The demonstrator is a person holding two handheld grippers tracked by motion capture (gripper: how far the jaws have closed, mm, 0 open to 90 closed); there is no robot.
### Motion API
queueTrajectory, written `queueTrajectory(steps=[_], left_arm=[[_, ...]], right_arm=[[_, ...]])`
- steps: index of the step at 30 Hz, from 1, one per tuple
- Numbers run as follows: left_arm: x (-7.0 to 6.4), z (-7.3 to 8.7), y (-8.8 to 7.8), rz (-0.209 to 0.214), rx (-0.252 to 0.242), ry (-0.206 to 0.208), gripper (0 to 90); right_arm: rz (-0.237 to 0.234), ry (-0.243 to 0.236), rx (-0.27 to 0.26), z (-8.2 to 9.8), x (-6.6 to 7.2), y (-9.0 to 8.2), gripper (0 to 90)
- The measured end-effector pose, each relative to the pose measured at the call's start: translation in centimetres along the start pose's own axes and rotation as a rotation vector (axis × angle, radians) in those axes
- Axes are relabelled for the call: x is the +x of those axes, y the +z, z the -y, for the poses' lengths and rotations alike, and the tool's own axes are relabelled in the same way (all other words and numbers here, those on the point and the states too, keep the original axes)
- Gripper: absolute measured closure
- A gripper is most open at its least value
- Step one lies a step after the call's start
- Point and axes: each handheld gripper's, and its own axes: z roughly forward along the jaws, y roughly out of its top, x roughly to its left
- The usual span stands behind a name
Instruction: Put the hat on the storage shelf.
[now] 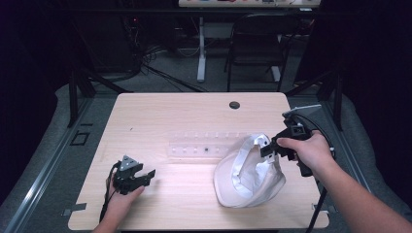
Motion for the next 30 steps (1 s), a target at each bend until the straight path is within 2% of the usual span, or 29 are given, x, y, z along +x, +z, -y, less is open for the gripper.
queueTrajectory(steps=[6,15,17,18,19,20,21,27,30], left_arm=[[0.0,0.0,0.0,-0.001,-0.001,0.001,40.8],[0.0,0.0,0.0,0.000,-0.001,0.003,40.9],[0.0,0.0,0.0,0.000,-0.002,0.003,40.8],[0.0,0.0,0.0,0.003,0.005,0.006,40.9],[0.0,0.0,0.0,0.003,0.005,0.006,40.9],[-0.1,0.0,0.0,0.000,-0.004,0.011,40.8],[-0.1,0.0,0.0,0.000,-0.007,0.013,40.9],[-0.2,-0.1,-0.1,0.001,-0.015,0.020,40.9],[-0.3,-0.1,-0.1,0.004,-0.017,0.022,40.8]], right_arm=[[-0.028,0.006,-0.015,0.0,0.9,-1.1,80.8],[-0.106,-0.009,-0.030,0.0,1.8,-2.2,80.8],[-0.130,-0.007,-0.040,-0.1,2.0,-2.4,80.8],[-0.147,-0.020,-0.040,-0.1,2.0,-2.5,80.8],[-0.147,-0.020,-0.040,-0.1,2.0,-2.5,80.8],[-0.194,-0.009,-0.036,-0.3,2.2,-2.8,80.8],[-0.206,-0.010,-0.036,-0.3,2.3,-2.9,80.8],[-0.263,-0.037,-0.048,-0.7,3.6,-3.3,80.8],[-0.278,-0.031,-0.061,-0.9,4.1,-3.4,80.8]])
